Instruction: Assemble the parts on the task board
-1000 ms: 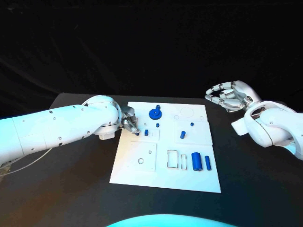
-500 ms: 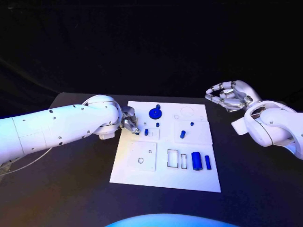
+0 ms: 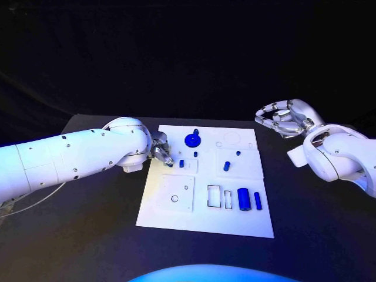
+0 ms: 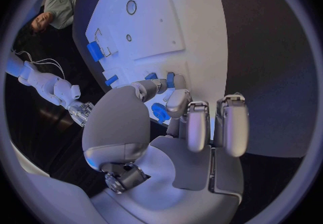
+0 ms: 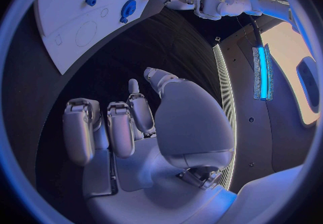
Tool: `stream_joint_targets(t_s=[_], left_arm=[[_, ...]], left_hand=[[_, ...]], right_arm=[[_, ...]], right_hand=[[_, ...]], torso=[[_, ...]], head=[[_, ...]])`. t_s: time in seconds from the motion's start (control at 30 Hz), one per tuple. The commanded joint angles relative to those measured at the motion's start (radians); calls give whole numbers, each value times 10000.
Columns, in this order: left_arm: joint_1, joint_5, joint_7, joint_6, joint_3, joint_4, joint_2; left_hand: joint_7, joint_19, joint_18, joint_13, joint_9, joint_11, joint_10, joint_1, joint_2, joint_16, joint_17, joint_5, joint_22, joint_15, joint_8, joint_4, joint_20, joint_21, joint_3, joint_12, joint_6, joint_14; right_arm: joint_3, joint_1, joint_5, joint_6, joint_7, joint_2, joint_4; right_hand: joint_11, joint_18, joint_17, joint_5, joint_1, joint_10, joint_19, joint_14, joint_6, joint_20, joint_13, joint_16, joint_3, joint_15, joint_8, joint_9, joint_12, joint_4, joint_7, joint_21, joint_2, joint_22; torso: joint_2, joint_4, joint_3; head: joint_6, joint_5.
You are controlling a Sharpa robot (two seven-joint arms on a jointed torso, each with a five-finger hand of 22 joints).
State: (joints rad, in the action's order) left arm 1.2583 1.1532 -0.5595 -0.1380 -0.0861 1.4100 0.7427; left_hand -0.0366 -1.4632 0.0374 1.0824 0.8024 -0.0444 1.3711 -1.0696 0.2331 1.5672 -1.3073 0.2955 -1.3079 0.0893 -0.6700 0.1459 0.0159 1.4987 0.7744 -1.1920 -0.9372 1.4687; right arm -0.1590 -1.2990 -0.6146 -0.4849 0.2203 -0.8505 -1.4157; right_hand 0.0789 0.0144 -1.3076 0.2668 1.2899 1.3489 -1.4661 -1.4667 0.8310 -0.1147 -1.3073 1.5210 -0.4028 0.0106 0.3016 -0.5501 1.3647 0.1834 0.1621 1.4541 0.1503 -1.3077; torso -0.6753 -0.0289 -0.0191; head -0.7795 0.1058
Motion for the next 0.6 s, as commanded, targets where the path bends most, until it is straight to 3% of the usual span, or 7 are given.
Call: stream_joint_targets(t_s=[0.03,0.43,0.6], left_arm=[[-12,-130,-41,-145,-4,-9,-33],[-10,-158,-145,-301,-3,-88,-76],[-10,-160,-174,-312,-3,-139,-108]], left_hand=[[139,-520,-98,17,-23,-6,74,83,-6,36,-2635,-26,-1501,80,-16,36,-76,65,50,-48,-209,1021],[180,-562,-117,162,-153,-43,137,598,7,36,-2635,-44,-1586,120,-70,547,-97,110,-720,-149,-386,1021],[182,-563,-118,182,-231,-45,139,715,17,36,-2635,-52,-1591,126,-86,751,-104,110,-1155,-153,-421,1021]], right_arm=[[0,8,-63,123,43,6,1],[0,13,-63,90,54,9,2],[0,14,-63,80,63,9,0]], right_hand=[[-10,202,-1080,69,-21,37,-215,-650,-67,32,-243,-43,-66,-56,37,-16,-37,9,1,-55,-20,-1692],[-13,205,-1076,81,-39,37,-210,-650,-67,36,-229,-47,-70,-60,48,-21,-47,26,-2,-69,-23,-1684],[-14,207,-1067,84,-41,39,-205,-648,-70,36,-230,-51,-72,-60,48,-21,-47,27,-2,-76,-24,-1678]], torso=[[1,6,1],[-8,3,11],[7,2,-2]], head=[[-9,1],[-73,-39],[-78,-28]])
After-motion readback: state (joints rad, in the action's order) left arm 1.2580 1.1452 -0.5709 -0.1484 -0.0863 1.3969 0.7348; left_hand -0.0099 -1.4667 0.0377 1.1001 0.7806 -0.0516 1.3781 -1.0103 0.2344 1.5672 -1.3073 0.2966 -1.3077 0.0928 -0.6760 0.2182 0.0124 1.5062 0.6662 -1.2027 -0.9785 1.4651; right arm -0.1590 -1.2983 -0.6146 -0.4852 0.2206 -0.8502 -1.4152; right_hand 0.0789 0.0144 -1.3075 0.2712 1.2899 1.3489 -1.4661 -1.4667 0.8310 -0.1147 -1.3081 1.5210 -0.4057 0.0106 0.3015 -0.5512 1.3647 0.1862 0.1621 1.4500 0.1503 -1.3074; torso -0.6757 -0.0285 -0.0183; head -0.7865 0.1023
